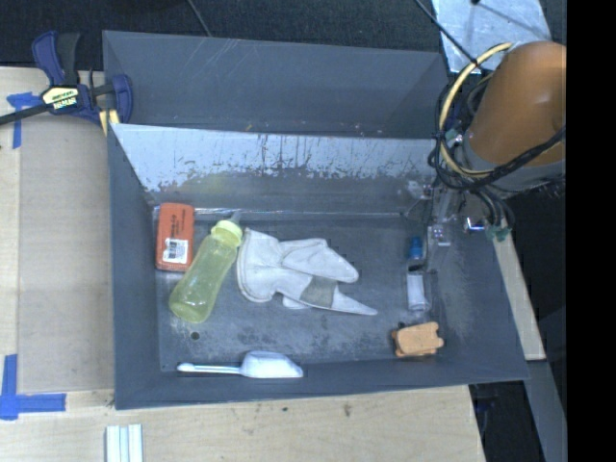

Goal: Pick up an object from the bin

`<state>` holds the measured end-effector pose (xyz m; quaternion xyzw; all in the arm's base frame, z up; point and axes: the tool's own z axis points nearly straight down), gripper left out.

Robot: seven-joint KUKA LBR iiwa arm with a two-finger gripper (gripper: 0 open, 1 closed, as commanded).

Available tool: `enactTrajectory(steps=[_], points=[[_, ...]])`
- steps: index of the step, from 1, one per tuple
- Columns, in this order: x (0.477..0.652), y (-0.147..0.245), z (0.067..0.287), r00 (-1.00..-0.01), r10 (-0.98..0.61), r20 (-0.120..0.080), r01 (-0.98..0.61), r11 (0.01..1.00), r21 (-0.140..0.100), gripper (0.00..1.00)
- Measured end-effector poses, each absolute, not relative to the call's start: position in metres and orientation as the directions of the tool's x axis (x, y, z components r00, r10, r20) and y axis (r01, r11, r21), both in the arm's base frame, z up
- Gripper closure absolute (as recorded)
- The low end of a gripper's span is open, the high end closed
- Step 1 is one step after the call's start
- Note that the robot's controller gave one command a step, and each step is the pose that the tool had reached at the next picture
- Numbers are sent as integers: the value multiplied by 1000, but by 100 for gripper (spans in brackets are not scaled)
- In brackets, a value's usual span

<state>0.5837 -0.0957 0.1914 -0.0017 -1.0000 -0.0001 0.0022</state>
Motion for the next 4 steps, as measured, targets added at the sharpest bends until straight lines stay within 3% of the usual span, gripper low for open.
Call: enactTrajectory(steps=[1, 2, 3, 4], points=[[585, -95, 196, -1000, 1, -4, 1, 1000, -1, 0], [600, -66, 152, -998, -57, -9, -57, 998, -2, 0], [593, -4, 122, -995, -101, -2, -101, 995, -1, 0], [606, 12, 105, -996, -91, -6, -91, 996, 4, 0]])
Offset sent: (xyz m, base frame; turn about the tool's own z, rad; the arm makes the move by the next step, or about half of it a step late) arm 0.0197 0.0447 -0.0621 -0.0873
